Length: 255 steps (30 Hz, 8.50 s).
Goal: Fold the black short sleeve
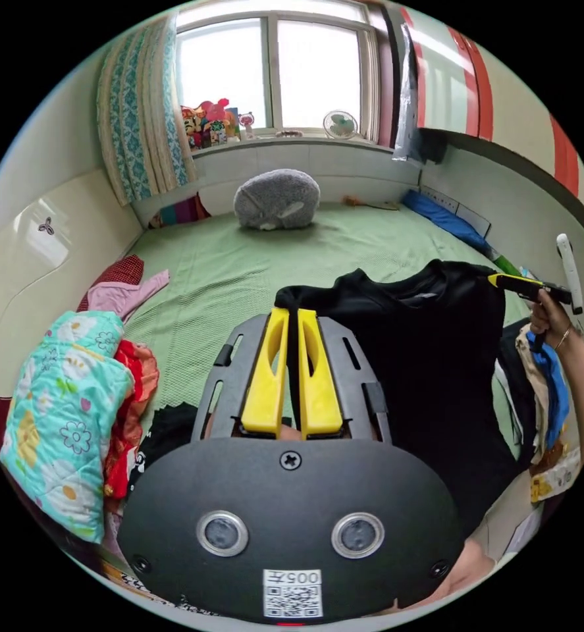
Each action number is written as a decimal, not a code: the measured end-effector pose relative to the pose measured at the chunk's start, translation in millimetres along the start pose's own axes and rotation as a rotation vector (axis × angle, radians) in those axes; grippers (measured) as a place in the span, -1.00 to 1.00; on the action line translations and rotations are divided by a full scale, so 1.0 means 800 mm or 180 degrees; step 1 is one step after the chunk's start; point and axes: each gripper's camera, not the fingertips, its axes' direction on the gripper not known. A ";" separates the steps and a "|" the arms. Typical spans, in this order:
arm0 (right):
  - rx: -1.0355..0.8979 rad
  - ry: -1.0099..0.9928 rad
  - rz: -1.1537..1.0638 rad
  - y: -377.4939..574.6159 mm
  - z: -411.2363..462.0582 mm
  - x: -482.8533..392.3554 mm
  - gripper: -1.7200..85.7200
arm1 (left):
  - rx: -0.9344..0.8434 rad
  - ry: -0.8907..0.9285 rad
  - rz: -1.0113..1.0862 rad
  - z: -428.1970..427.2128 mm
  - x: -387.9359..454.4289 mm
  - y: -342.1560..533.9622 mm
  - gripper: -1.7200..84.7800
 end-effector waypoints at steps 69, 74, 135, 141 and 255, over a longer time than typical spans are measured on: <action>-0.0843 -0.0382 -0.0714 0.525 -0.199 -0.140 -0.80 | -0.1349 0.0733 -0.0002 -0.224 0.238 0.540 -0.77; -0.0935 -0.0373 -0.0885 0.493 -0.167 -0.188 -0.75 | -0.1294 0.0564 0.0544 -0.213 0.311 0.519 -0.74; -0.0917 -0.0265 -0.0502 0.671 -0.124 -0.213 -1.00 | -0.1643 0.0329 -0.0177 -0.099 0.414 0.577 -0.96; -0.0880 -0.0546 -0.0129 0.685 -0.127 -0.187 -1.00 | -0.1681 0.0312 -0.0261 -0.094 0.427 0.576 -0.96; -0.0156 -0.0946 -0.0853 0.491 -0.150 -0.345 -0.91 | -0.1262 0.0572 -0.1323 -0.188 0.247 0.660 -0.97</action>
